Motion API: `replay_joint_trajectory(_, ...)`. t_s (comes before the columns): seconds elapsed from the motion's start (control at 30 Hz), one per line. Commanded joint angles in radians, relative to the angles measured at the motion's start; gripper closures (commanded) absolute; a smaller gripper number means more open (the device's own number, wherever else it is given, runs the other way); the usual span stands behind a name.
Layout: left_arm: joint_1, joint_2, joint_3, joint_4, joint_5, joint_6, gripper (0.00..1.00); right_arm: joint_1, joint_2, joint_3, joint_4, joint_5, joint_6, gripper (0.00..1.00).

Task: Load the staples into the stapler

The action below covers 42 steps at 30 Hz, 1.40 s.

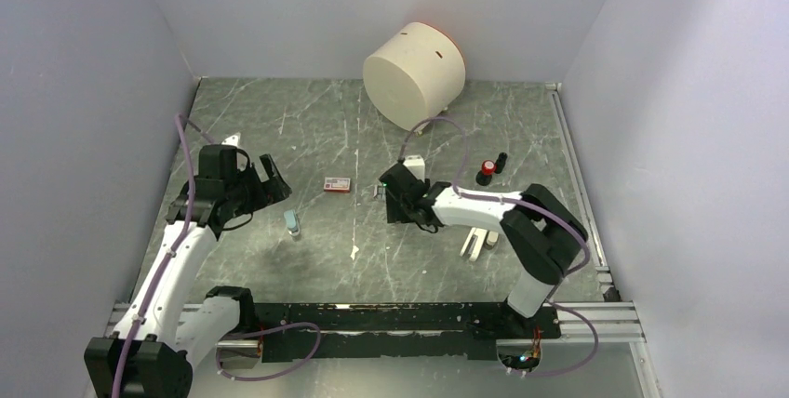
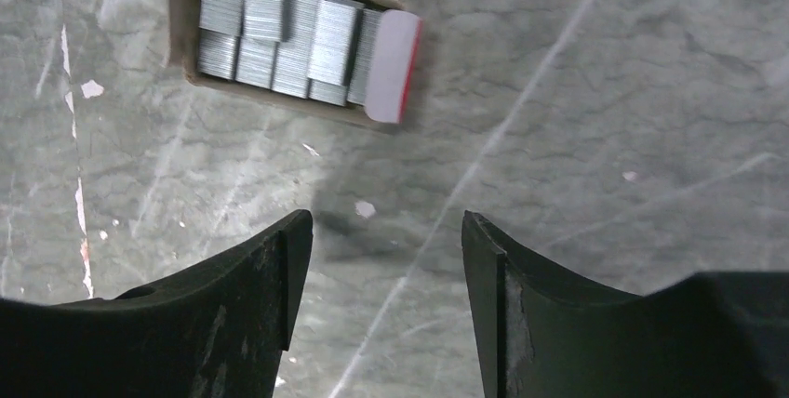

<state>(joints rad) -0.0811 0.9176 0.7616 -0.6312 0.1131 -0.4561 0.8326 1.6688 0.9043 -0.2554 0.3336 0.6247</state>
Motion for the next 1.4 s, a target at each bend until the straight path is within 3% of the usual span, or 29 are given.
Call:
replay_joint_trajectory(0.0, 0.009, -0.026, -0.011, -0.004, -0.08, -0.078, 0.05, 0.03, 0.062, 0.085, -0.005, 0.069, 0.026, 0.35)
replay_joint_trajectory(0.3, 0.009, -0.038, -0.037, -0.002, -0.112, -0.141, 0.03, 0.033, 0.181, 0.161, -0.018, 0.126, 0.078, 0.38)
replay_joint_trajectory(0.67, 0.009, -0.039, -0.048, 0.015, -0.112, -0.171, 0.05, 0.018, 0.252, 0.206, 0.038, 0.192, 0.078, 0.55)
replay_joint_trajectory(1.07, 0.009, -0.042, -0.018, 0.022, -0.093, -0.161, 0.06, -0.035, 0.334, 0.323, 0.092, 0.154, -0.063, 0.51)
replay_joint_trajectory(1.37, 0.009, -0.057, 0.024, 0.005, -0.112, -0.151, 0.07, 0.012, 0.13, 0.305, 0.025, 0.132, -0.117, 0.45)
